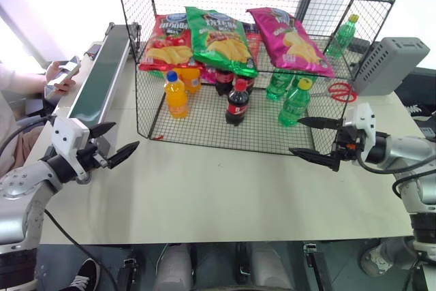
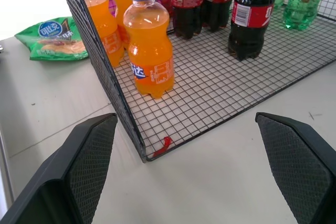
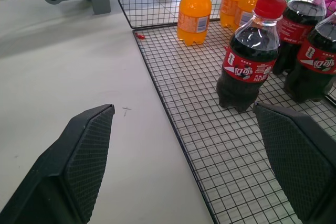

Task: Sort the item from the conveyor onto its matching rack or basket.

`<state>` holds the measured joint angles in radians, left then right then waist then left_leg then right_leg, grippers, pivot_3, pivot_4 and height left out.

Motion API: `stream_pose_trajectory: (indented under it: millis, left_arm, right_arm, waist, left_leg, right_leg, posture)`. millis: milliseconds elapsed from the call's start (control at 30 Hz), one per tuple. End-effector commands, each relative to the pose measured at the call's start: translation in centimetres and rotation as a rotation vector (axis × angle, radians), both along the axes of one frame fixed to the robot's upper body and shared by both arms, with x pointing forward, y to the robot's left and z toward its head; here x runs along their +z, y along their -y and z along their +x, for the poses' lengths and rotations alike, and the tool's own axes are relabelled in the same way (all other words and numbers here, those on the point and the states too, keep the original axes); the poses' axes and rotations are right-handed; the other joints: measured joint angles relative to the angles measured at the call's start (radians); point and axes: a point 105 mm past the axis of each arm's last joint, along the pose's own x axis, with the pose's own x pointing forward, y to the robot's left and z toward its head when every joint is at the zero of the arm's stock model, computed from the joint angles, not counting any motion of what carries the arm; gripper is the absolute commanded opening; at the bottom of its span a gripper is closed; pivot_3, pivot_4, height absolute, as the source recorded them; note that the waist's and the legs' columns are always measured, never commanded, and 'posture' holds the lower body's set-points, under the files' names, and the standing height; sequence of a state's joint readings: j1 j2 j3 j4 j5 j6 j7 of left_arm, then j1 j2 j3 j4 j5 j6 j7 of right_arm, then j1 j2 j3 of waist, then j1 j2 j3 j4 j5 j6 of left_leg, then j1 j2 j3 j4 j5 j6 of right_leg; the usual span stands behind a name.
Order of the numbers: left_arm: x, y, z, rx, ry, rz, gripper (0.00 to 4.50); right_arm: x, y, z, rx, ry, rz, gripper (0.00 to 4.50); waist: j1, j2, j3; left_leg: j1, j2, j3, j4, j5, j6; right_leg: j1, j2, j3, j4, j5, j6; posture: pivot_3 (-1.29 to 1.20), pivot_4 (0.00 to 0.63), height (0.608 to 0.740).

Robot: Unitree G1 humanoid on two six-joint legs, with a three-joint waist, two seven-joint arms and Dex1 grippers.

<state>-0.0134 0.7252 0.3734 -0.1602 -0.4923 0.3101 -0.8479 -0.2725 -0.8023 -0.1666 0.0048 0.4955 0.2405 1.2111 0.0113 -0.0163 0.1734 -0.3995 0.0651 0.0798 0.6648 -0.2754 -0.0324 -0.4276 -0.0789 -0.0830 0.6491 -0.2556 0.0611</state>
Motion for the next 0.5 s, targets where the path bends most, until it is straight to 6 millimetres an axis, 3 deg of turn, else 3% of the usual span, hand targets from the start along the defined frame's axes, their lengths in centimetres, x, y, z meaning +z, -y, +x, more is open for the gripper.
stream_pose_trajectory:
  millis: [33,500]
  left_arm:
    - [1.01,0.31,0.06,-0.019,0.042,-0.006,4.5]
    - [1.31,1.06,-0.73,-0.093,0.038,-0.046,4.5]
  right_arm:
    - [1.08,-0.13,0.08,0.005,0.052,0.004,4.41]
    - [1.75,-0.35,0.01,0.017,0.044,0.04,4.41]
  waist:
    - [0.0,0.0,0.0]
    - [0.0,0.0,0.0]
  left_leg:
    - [0.0,0.0,0.0,0.0,0.0,0.0]
    - [0.0,0.0,0.0,0.0,0.0,0.0]
  right_leg:
    - [0.0,0.0,0.0,0.0,0.0,0.0]
    - [0.0,0.0,0.0,0.0,0.0,0.0]
  posture:
    - [0.0,0.15,0.74]
    - [0.0,0.15,0.74]
